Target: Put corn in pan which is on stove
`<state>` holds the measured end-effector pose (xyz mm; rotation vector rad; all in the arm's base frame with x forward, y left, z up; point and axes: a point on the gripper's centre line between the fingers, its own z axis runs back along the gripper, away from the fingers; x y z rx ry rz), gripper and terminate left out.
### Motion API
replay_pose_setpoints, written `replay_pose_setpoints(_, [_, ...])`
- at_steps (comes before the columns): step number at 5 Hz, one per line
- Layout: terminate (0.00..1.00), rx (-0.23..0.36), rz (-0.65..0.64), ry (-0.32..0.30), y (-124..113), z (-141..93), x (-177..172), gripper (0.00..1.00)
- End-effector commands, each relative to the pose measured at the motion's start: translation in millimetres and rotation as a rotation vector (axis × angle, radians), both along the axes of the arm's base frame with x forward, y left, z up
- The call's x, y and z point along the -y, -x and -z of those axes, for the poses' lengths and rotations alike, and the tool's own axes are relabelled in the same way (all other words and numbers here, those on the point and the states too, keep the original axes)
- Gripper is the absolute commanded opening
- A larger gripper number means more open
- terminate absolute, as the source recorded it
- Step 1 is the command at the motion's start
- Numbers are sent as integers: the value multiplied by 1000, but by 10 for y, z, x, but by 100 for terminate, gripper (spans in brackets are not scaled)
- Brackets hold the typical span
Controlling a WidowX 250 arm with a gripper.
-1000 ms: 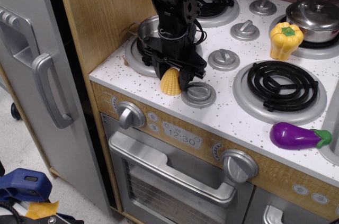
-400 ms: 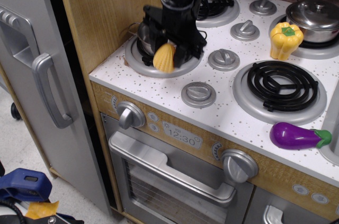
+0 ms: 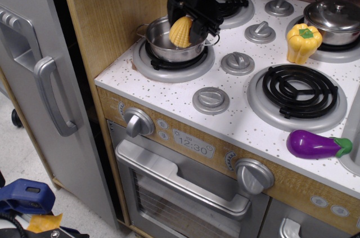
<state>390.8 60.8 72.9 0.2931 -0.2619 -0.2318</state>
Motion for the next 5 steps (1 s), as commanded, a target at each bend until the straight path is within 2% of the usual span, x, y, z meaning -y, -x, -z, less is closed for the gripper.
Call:
replay_pose_setpoints(1, [0,57,37,0,-114,-137,-97,100])
replay_pose_setpoints(4, [0,57,37,0,-114,-137,-97,100])
replay_pose_setpoints(5, [100,57,37,0,-114,-137,-97,100])
